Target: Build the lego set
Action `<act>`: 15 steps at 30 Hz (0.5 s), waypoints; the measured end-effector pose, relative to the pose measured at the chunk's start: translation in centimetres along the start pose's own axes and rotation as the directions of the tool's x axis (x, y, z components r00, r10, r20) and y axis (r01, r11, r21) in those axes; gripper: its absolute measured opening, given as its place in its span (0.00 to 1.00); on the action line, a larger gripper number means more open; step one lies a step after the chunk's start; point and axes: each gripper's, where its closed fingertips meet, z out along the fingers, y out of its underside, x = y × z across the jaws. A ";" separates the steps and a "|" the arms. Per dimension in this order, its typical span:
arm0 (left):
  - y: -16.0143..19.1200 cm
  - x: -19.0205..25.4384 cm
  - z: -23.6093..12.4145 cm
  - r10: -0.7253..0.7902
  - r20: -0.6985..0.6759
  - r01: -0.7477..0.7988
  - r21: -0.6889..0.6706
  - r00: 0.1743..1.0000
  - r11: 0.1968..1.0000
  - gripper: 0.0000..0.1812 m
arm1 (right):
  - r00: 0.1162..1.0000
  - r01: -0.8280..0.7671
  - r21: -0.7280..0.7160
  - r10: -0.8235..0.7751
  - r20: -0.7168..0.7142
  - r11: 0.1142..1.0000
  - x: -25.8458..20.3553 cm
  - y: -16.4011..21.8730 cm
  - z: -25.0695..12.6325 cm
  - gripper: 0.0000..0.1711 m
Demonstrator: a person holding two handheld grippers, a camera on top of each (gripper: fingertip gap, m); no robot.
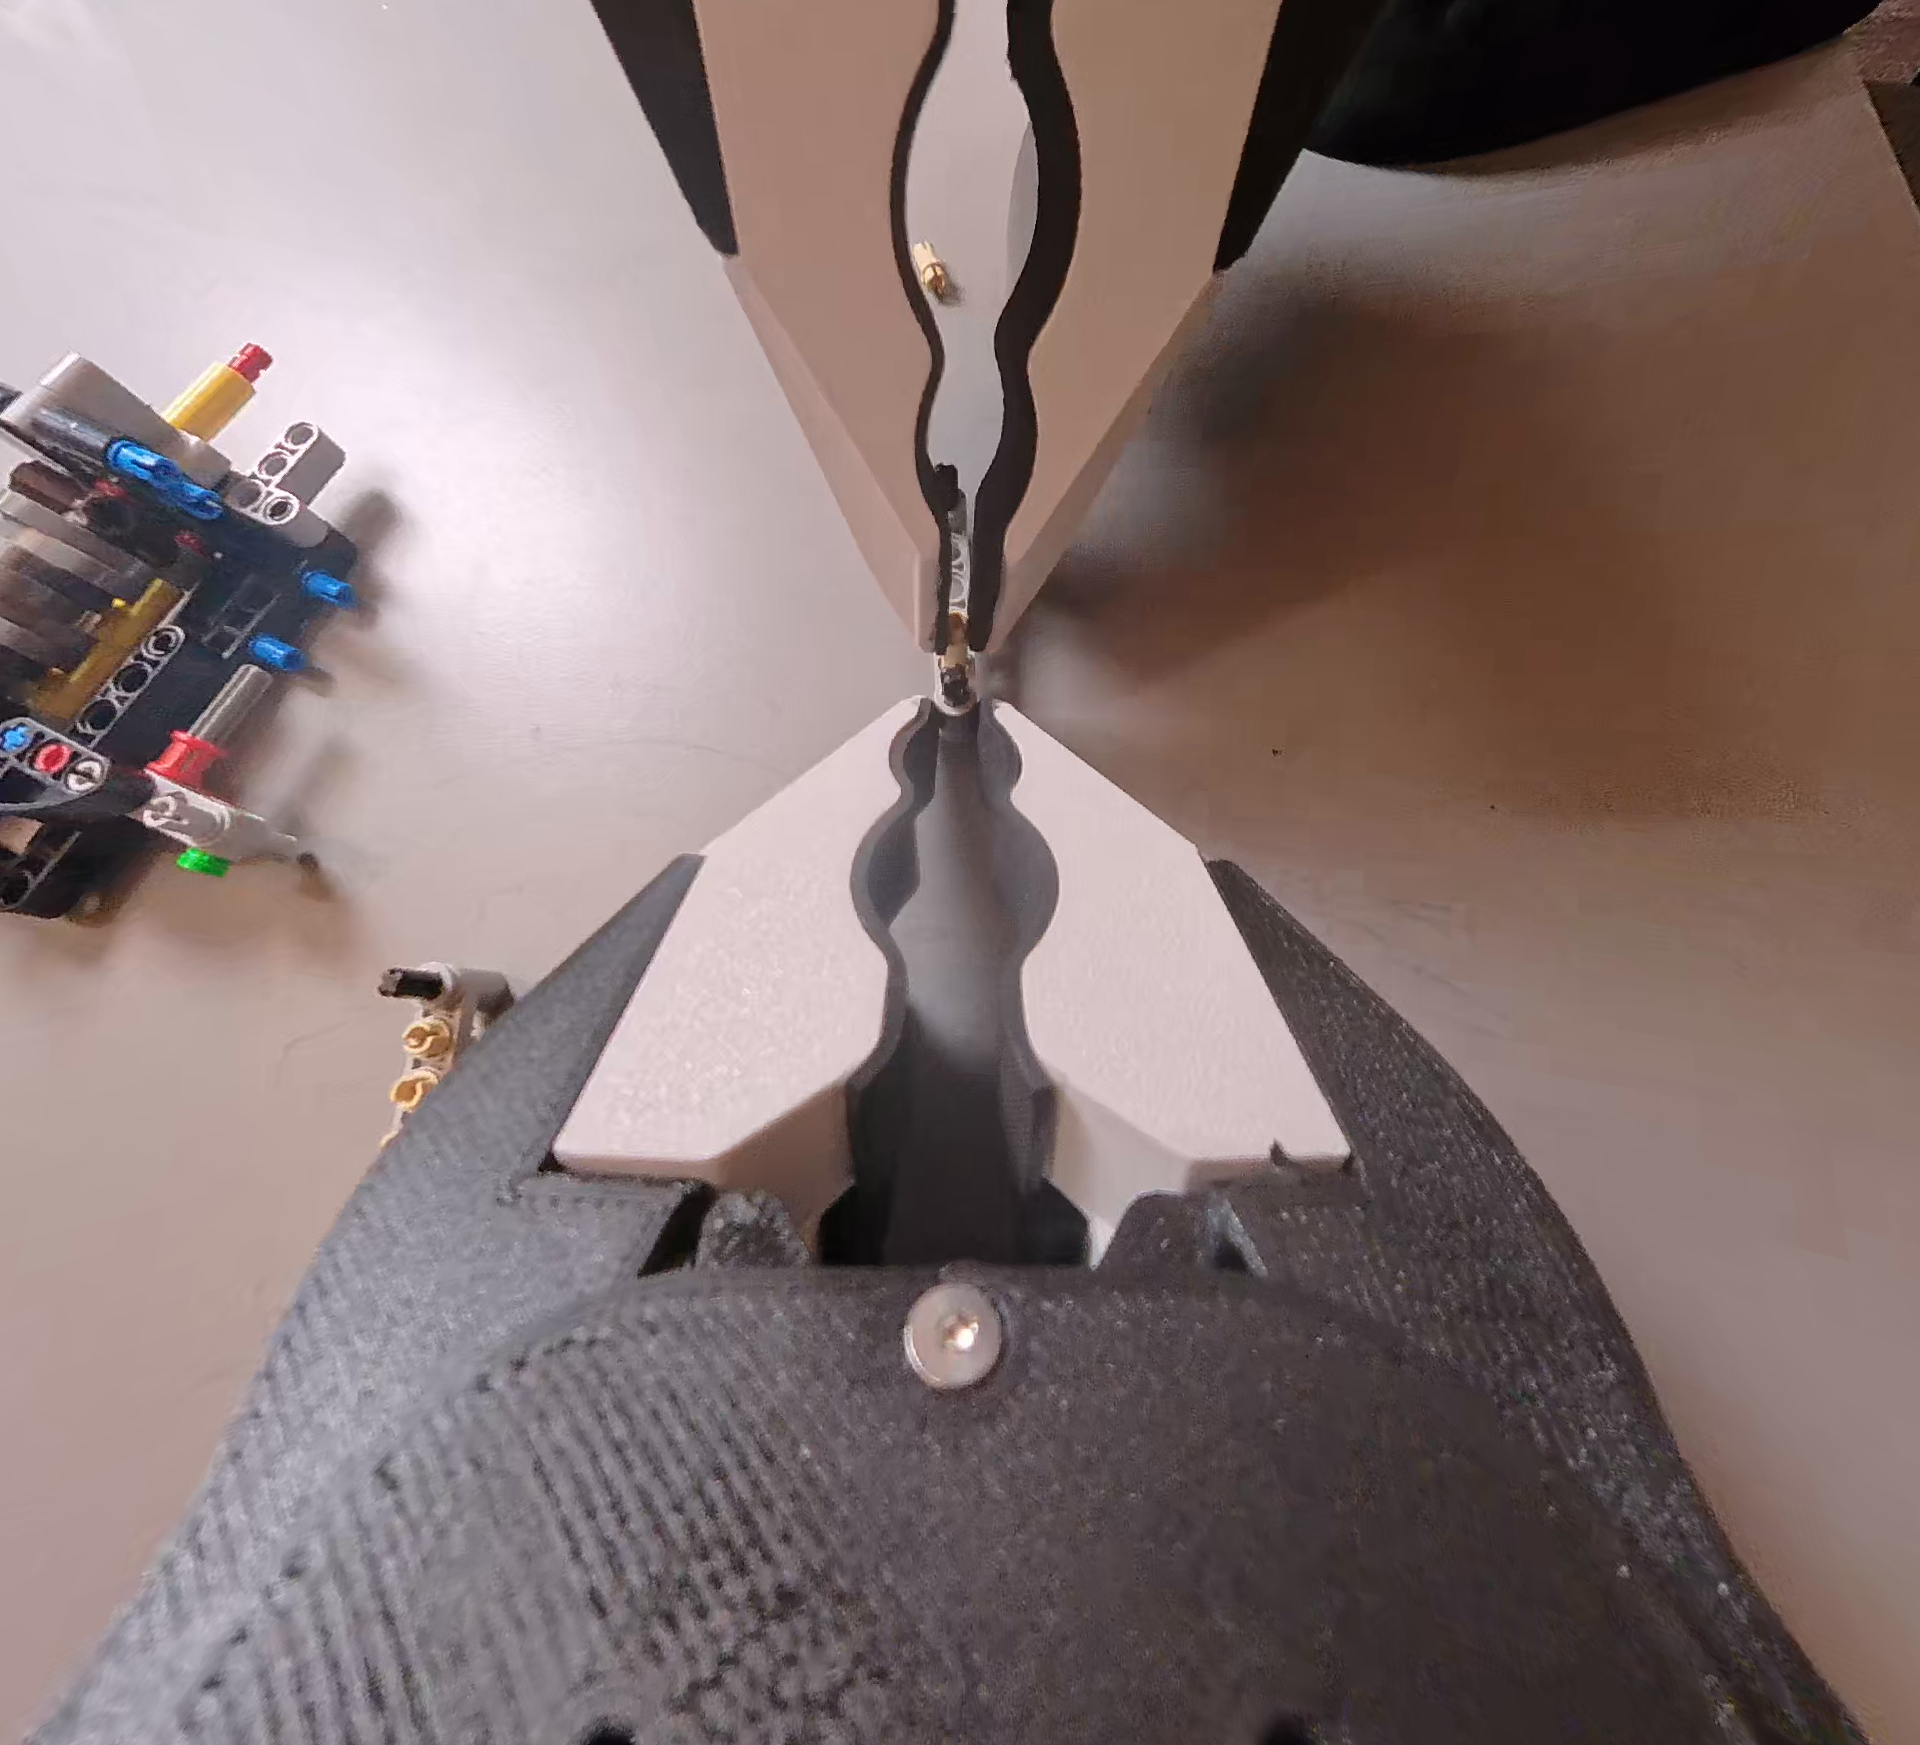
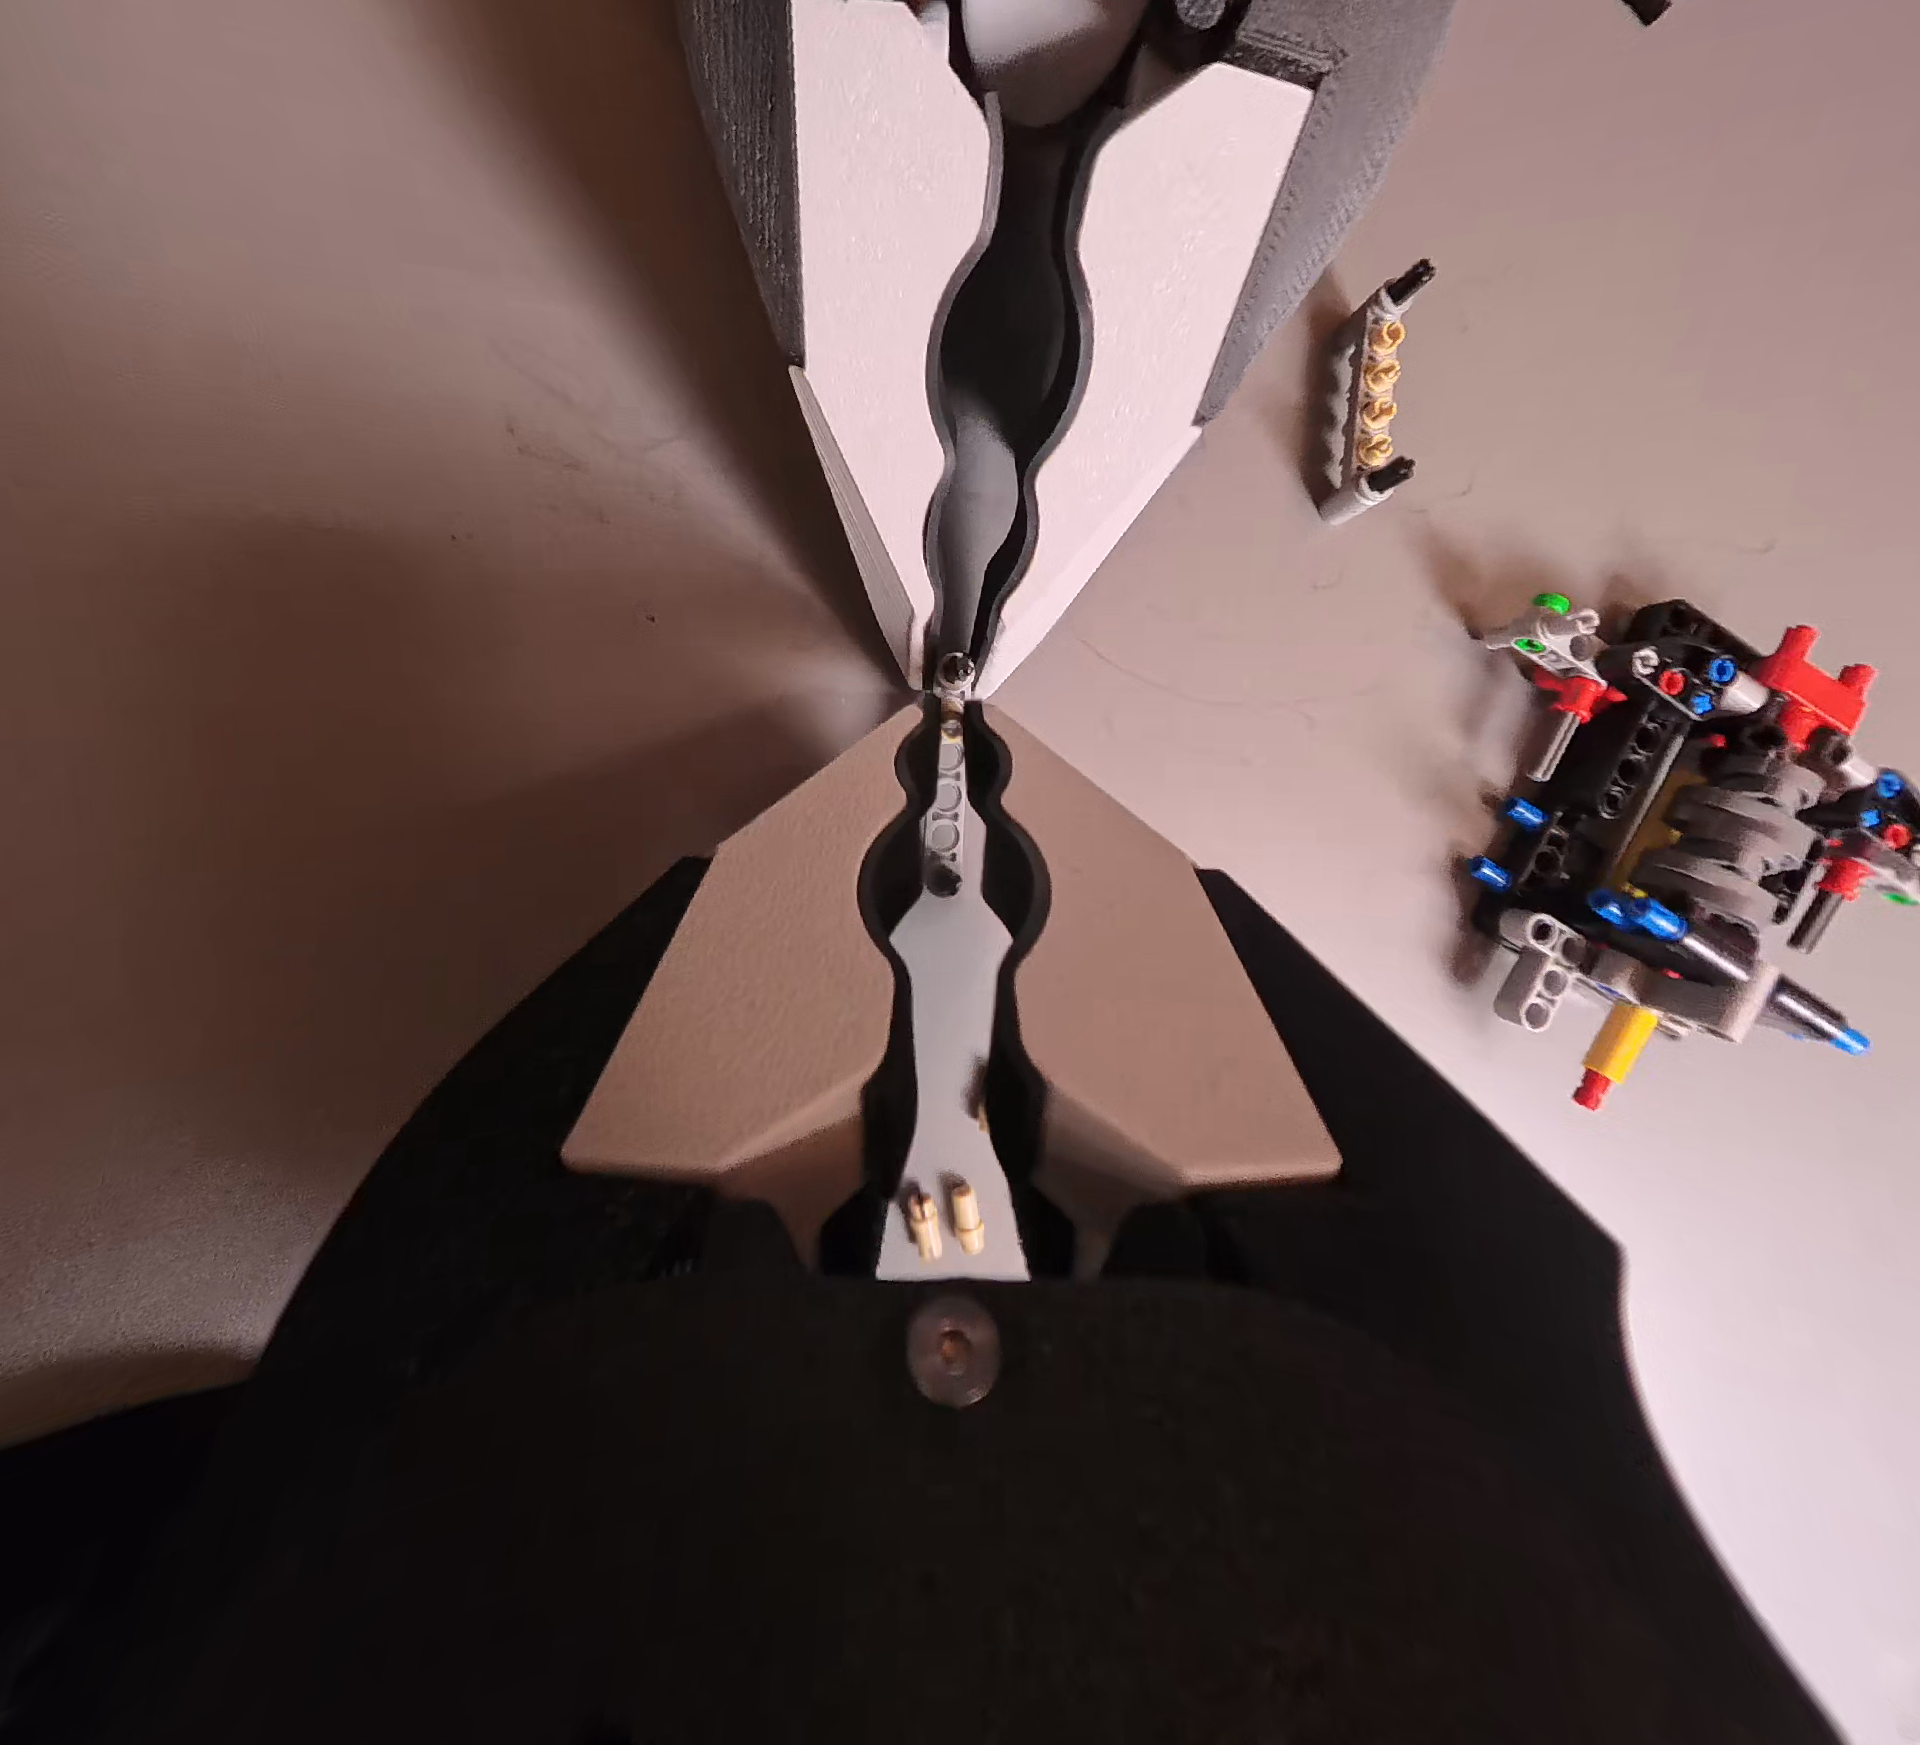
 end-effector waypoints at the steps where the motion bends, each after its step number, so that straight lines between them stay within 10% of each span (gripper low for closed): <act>1: 0.0 0.0 0.0 -0.001 -0.001 0.001 0.000 1.000 1.000 0.03 | 1.000 0.013 -0.029 -0.013 0.003 0.999 0.0 0.0 0.0 0.01; 15: 0.1 0.1 0.0 -0.008 -0.015 0.008 0.000 1.000 1.000 0.03 | 0.996 0.064 -0.177 -0.052 0.074 0.982 -0.1 0.1 0.8 0.02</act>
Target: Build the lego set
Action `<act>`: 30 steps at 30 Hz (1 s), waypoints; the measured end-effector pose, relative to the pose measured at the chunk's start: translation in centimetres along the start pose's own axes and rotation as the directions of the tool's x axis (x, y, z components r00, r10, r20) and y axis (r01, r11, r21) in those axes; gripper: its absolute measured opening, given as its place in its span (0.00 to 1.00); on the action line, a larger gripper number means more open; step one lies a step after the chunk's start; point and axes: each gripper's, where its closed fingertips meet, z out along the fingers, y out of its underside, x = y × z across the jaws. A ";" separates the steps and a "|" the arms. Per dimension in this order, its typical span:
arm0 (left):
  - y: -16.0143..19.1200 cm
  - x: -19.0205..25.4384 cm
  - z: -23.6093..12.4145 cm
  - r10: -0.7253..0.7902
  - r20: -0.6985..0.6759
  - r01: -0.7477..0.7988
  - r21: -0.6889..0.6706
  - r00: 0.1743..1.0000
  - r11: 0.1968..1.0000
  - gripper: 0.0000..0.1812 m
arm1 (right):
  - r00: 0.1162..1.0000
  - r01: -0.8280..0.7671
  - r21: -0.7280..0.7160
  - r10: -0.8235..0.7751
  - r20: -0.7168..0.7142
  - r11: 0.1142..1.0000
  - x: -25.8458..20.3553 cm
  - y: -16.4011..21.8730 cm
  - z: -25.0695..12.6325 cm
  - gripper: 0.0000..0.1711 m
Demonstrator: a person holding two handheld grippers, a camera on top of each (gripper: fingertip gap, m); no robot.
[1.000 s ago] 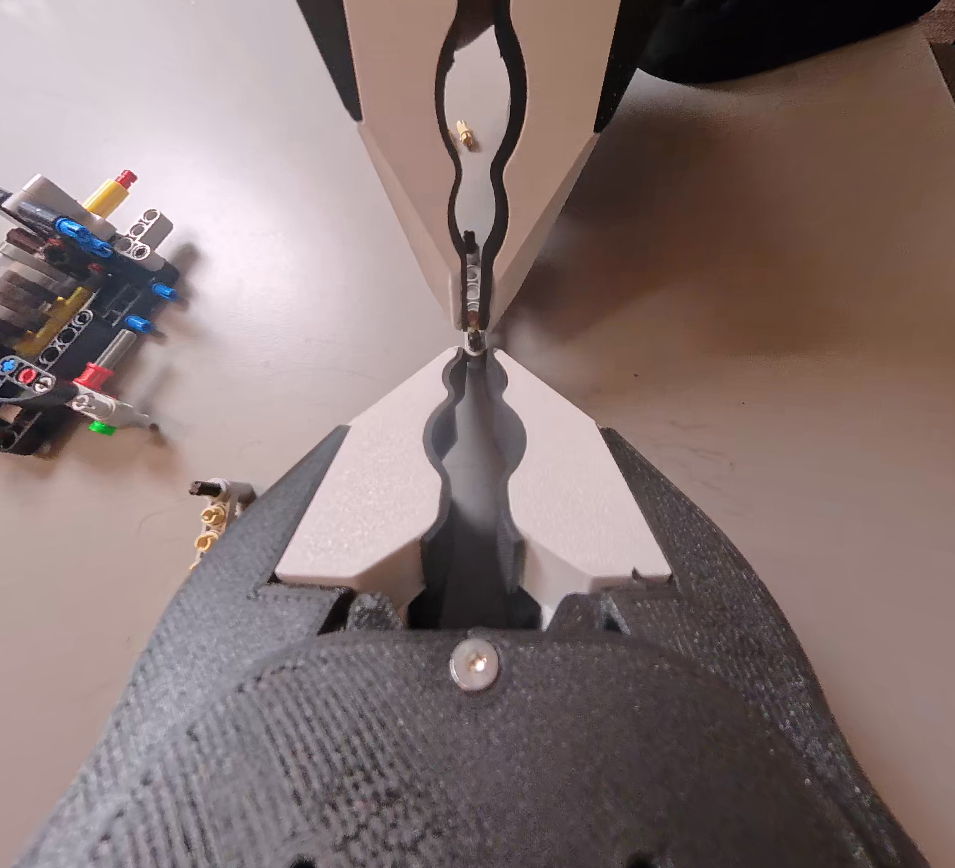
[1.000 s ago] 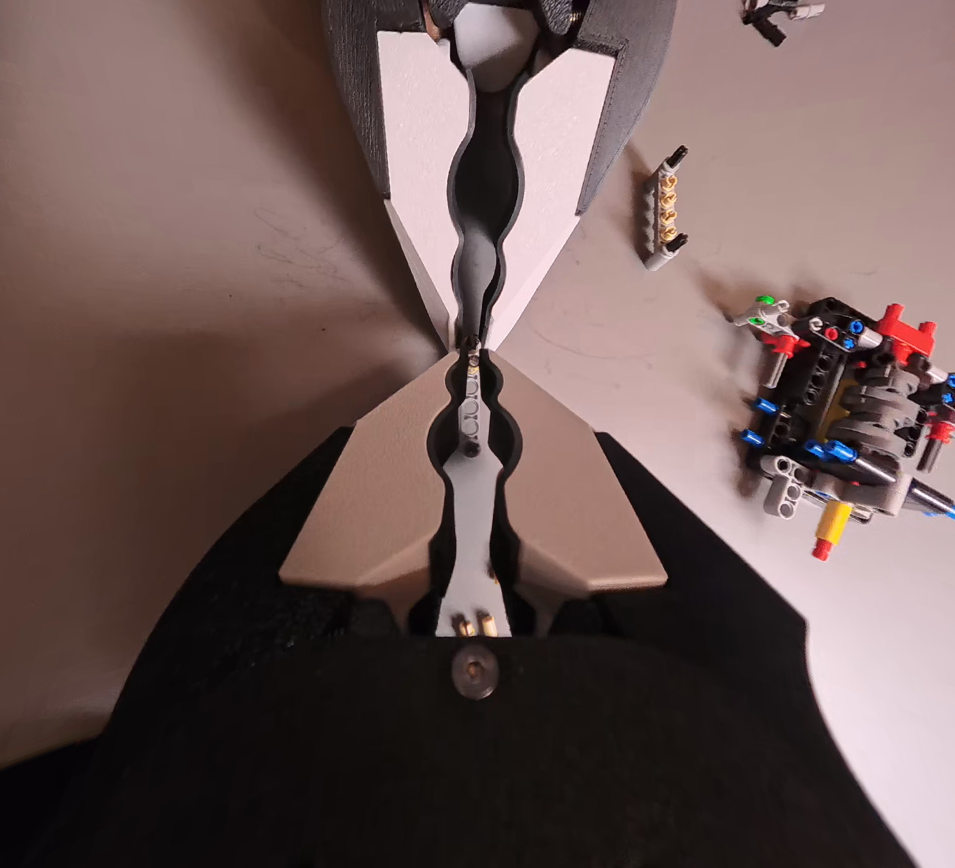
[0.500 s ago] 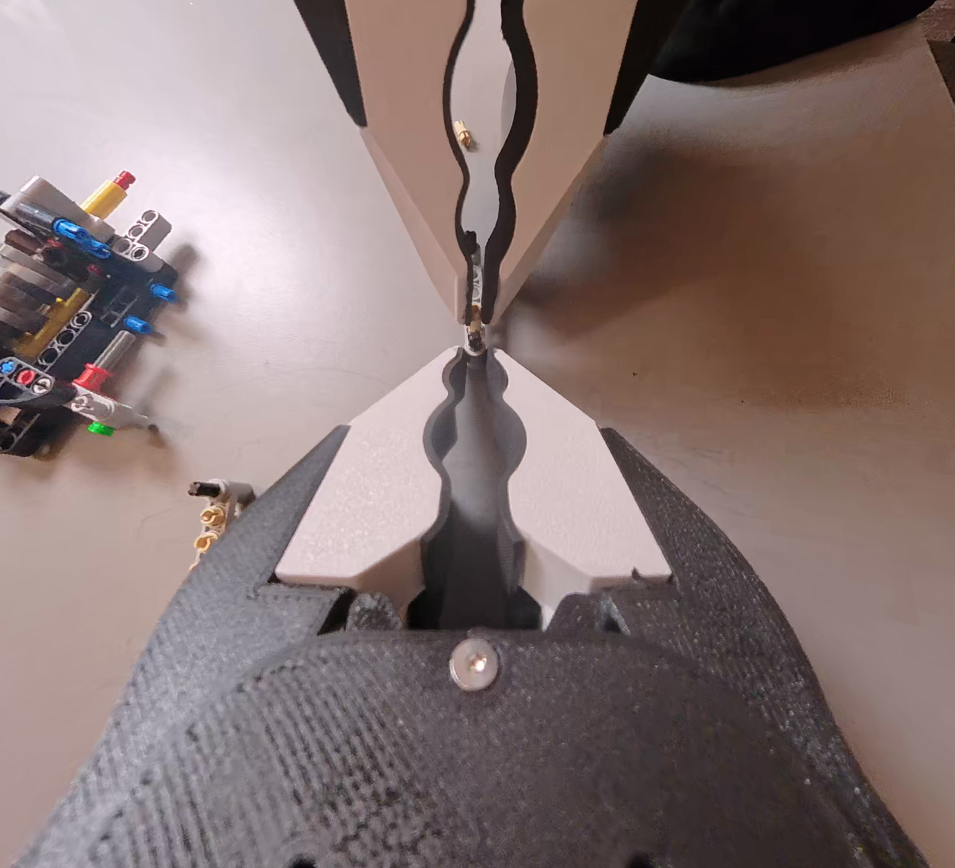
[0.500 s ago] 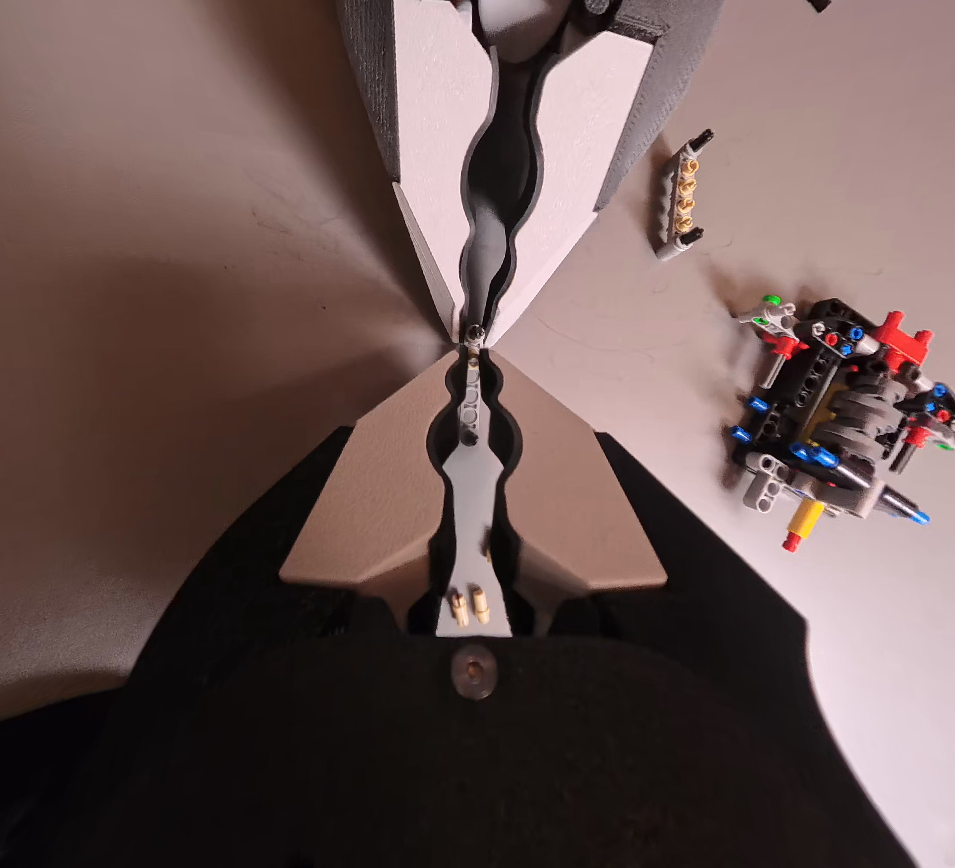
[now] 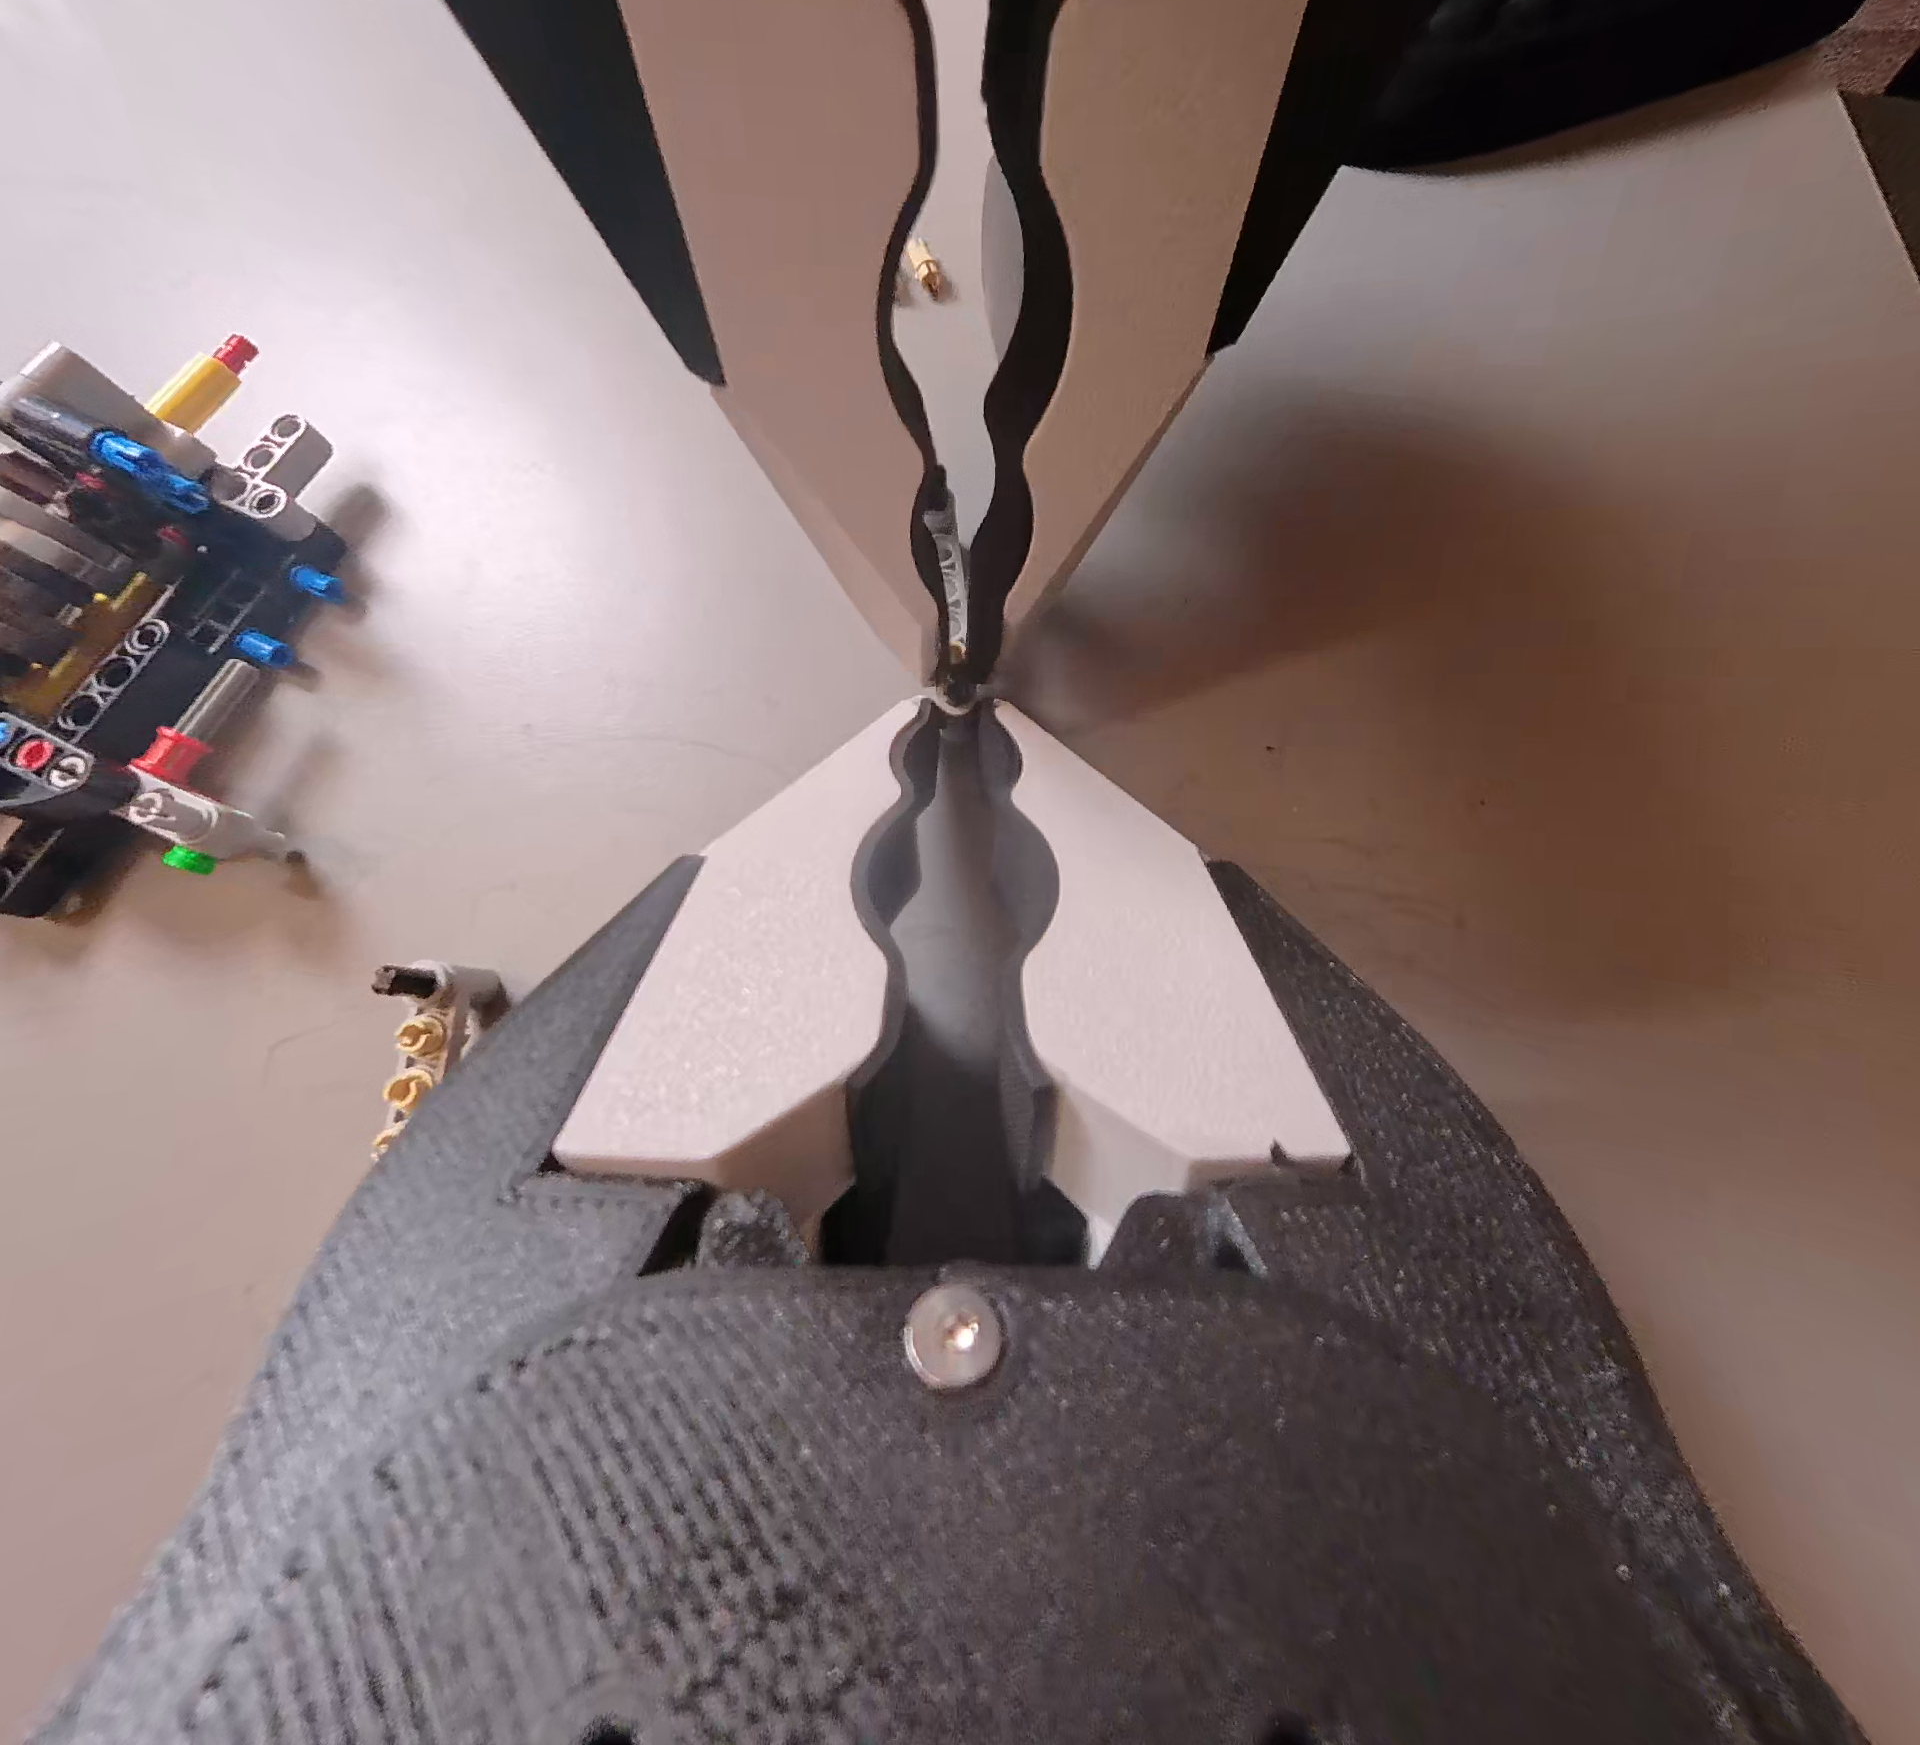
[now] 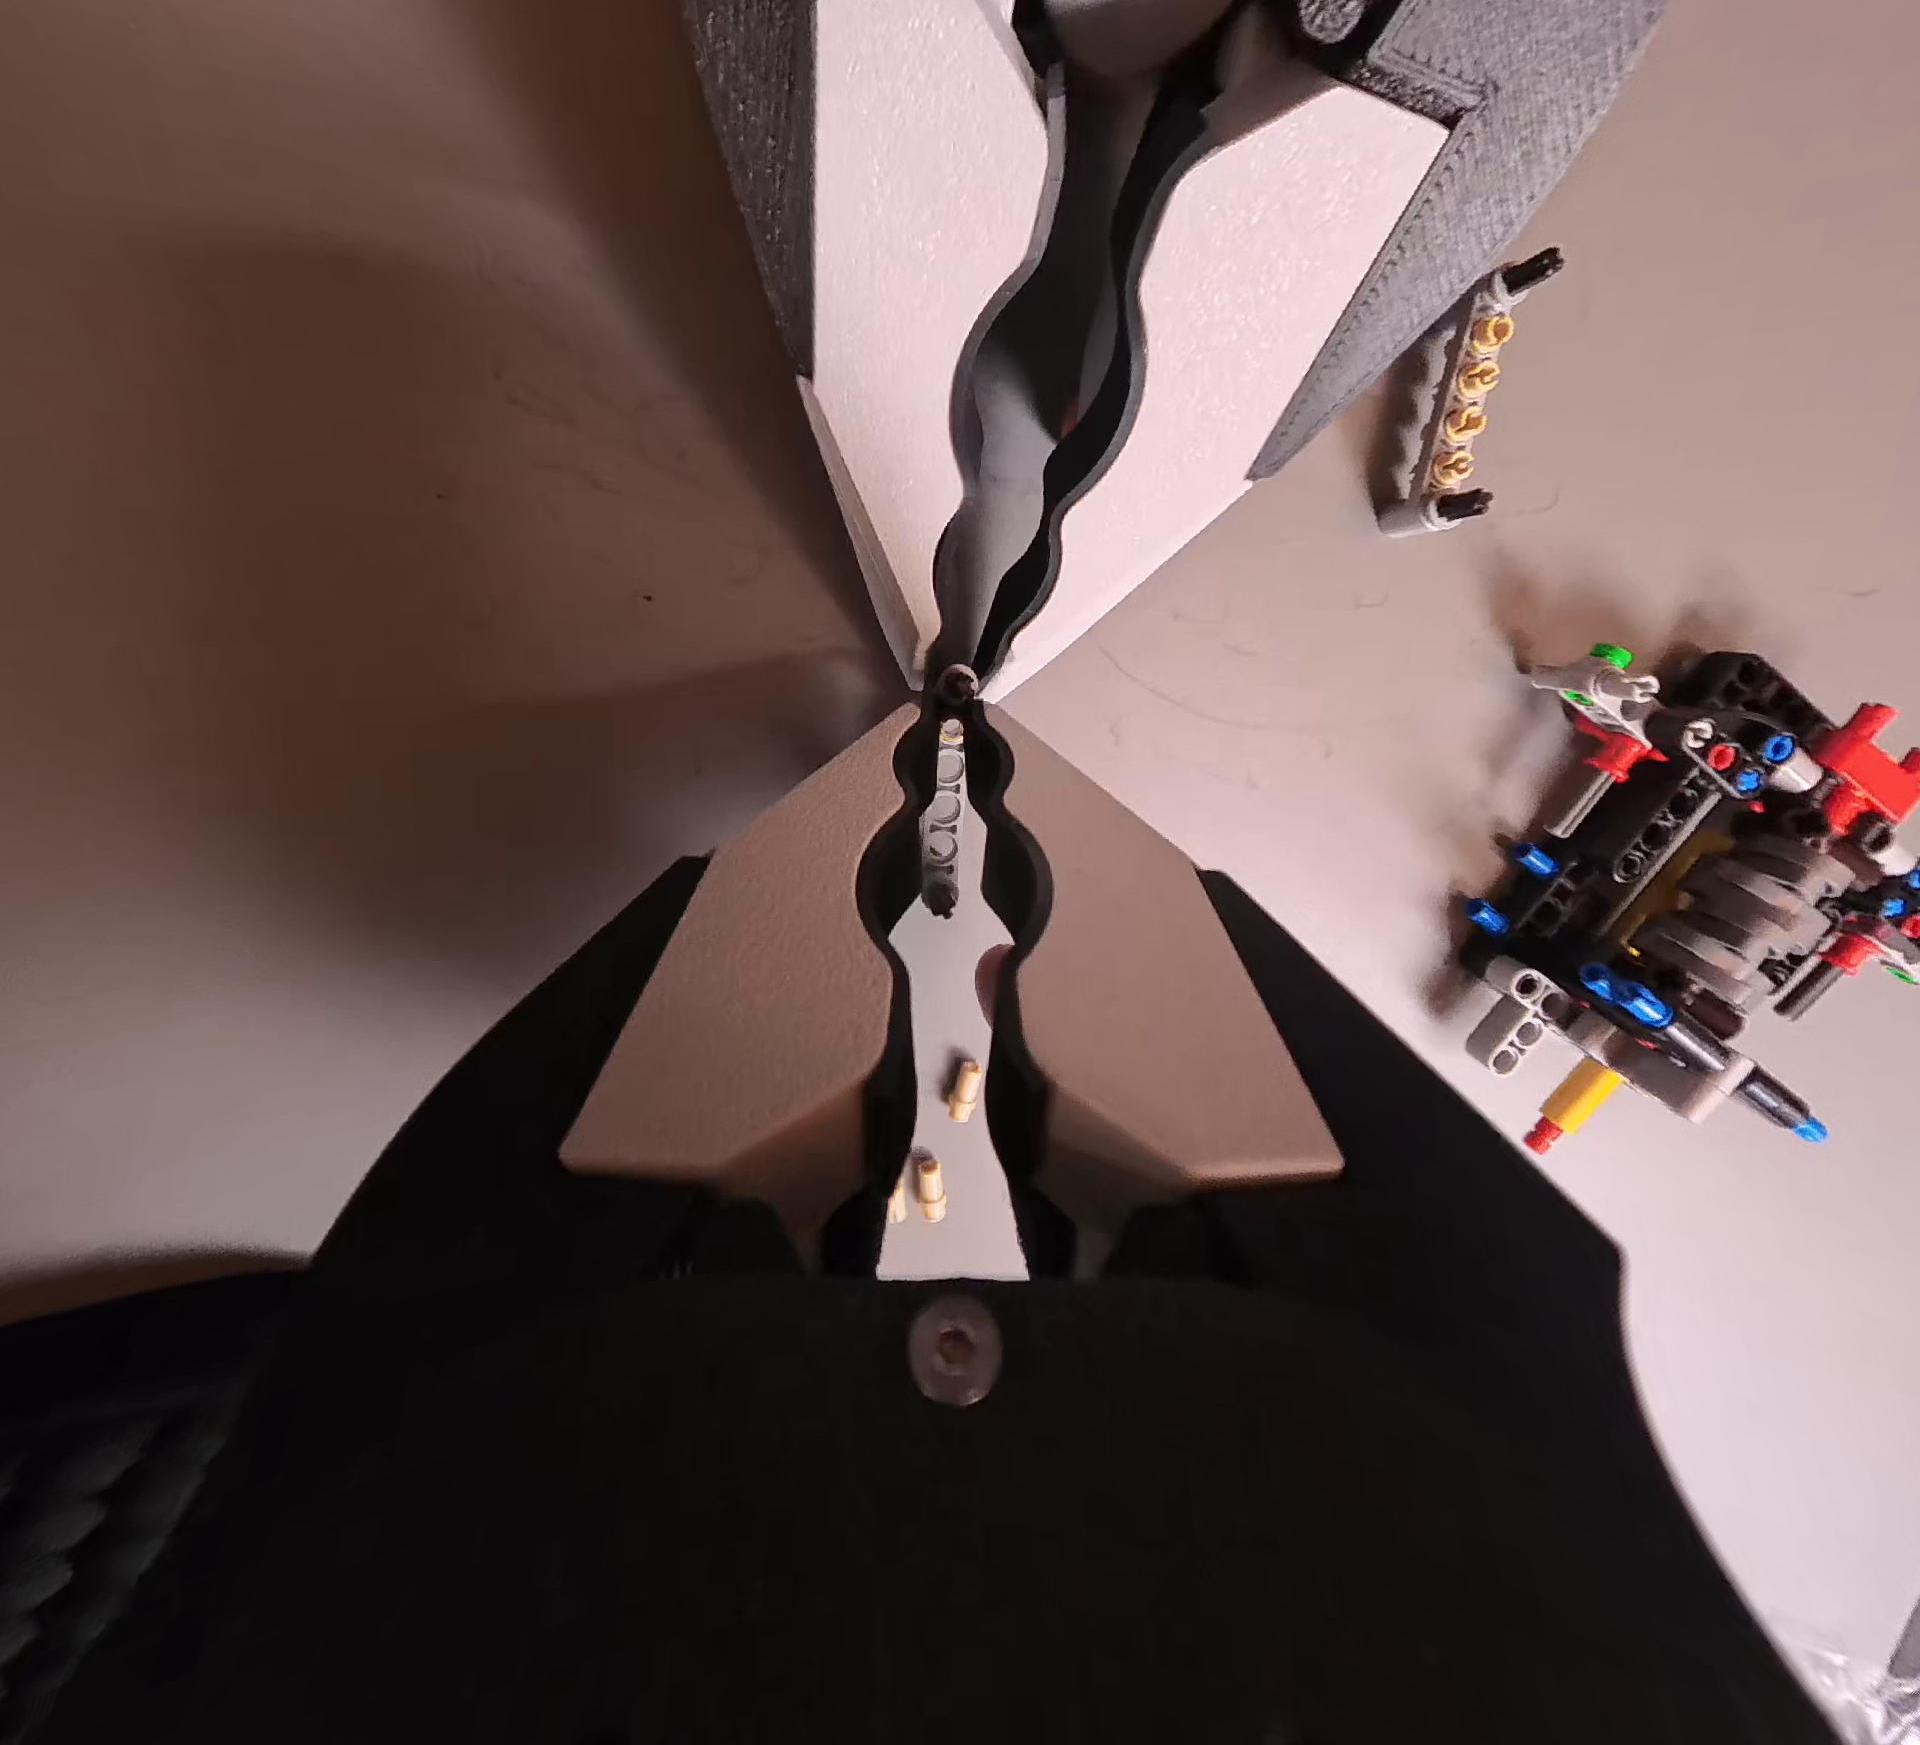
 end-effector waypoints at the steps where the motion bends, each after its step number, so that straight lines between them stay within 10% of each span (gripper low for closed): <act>1: 0.0 0.0 0.0 -0.002 -0.002 0.002 0.000 1.000 1.000 0.03 | 1.000 -0.016 -0.002 0.016 0.006 1.000 0.0 0.0 0.0 0.02; 10: 0.0 0.1 0.0 0.011 0.003 -0.011 0.001 1.000 1.000 0.03 | 0.992 -0.064 0.117 0.076 -0.101 0.991 -0.3 -0.2 -1.2 0.21; 30: 0.0 0.3 0.0 0.044 0.007 -0.044 -0.003 0.999 0.999 0.04 | 0.908 -0.382 0.134 0.398 -0.128 0.914 0.3 8.6 -2.8 0.11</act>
